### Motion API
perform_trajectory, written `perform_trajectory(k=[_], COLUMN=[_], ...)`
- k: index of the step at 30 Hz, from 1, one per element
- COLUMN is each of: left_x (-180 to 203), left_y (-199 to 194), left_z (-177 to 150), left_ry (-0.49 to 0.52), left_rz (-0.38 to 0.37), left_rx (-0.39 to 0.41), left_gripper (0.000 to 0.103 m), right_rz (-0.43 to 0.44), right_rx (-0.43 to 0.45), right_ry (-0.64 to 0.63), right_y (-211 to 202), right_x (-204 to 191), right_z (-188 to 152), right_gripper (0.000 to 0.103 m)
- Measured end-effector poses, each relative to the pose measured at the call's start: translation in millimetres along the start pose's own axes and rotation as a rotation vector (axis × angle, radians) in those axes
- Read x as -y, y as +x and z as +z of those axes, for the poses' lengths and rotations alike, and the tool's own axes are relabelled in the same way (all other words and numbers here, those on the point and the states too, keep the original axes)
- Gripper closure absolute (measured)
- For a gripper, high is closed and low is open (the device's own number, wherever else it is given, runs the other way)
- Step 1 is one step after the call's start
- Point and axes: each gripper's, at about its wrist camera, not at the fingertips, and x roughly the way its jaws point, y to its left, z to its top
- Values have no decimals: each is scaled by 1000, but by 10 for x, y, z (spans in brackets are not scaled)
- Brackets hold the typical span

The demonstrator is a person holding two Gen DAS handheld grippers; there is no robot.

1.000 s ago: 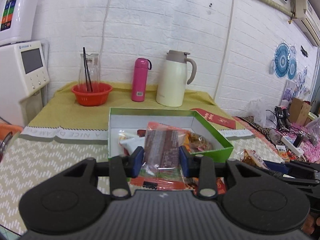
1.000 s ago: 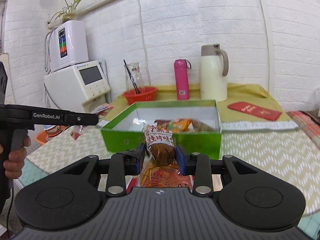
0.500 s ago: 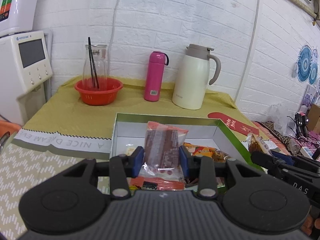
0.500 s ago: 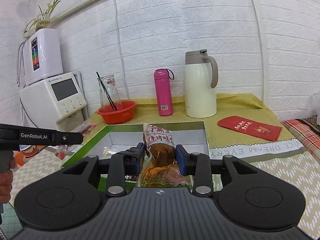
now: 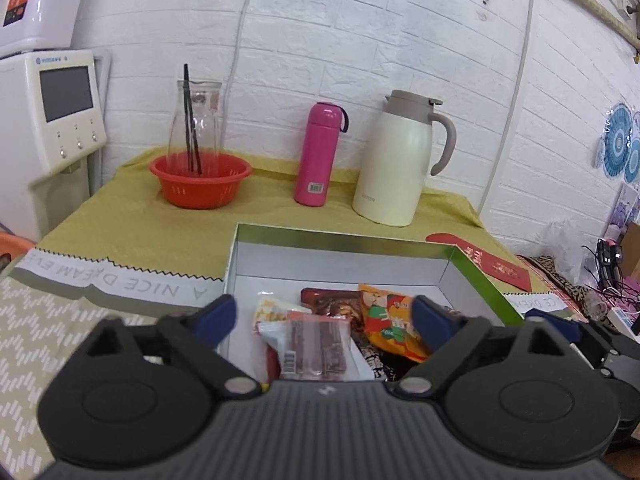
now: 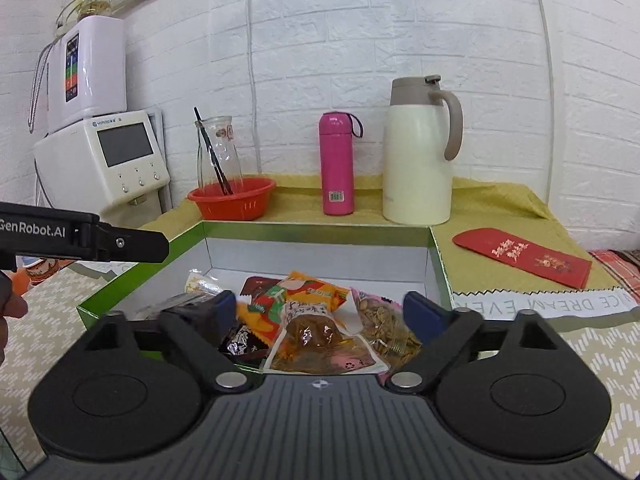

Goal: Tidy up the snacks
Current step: 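Carry the sausage pack into the box with the left gripper while the right gripper carries the brown bag in, then move both grippers back toward the remaining snacks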

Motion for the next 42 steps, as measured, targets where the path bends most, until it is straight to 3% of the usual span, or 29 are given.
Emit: perform_trajectory(k=[13, 25, 30, 34, 42], left_x=[104, 303, 388, 492, 676], left_y=[-267, -724, -951, -1030, -887], left_z=[10, -50, -219, -416, -651], left_ry=[27, 62, 68, 79, 103], left_rz=[35, -13, -80, -134, -183], left_rx=[13, -4, -31, -66, -138], left_gripper=[8, 8, 8, 8, 8], right_rz=[3, 8, 57, 45, 25], right_rx=[-10, -36, -86, -115, -154], right_ry=[18, 17, 68, 77, 153], right_y=[-293, -780, -1066, -1272, -1430], right_x=[-38, -149, -153, -190, -97], right_z=[44, 105, -91, -387, -710], right_gripper=[0, 0, 0, 0, 0])
